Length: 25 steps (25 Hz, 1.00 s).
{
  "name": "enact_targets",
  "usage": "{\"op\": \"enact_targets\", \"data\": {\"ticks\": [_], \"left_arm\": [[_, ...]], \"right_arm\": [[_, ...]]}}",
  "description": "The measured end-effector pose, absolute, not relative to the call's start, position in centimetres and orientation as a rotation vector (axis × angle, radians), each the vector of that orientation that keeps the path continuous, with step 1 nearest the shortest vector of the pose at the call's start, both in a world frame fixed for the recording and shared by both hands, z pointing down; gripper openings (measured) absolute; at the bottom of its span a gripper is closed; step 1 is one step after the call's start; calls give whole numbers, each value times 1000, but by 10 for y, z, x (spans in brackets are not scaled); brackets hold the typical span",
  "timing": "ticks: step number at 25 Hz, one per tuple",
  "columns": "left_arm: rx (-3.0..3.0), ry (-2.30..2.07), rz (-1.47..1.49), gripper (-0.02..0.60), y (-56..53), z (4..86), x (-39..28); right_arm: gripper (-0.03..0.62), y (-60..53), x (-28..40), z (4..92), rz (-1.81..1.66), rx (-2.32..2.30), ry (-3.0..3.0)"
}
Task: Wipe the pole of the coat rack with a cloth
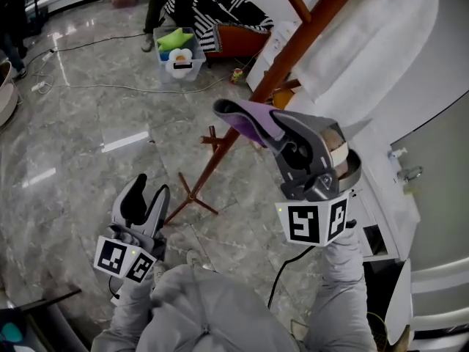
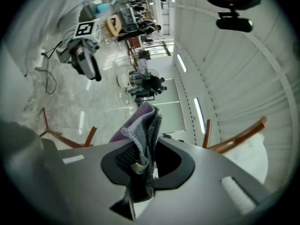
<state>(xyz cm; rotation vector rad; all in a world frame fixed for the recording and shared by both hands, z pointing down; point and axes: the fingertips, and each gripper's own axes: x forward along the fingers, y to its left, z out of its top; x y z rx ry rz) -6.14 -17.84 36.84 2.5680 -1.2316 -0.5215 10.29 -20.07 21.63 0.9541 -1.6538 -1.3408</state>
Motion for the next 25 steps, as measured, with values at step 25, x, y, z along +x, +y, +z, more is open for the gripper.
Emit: {"op": "enact_targets", "data": {"ticks": [25], "left_arm": [[2578,-1186,-495,242,-182,378,-47]], "right_arm": [[52,-243,169,299,-1003,666,-1627]]}}
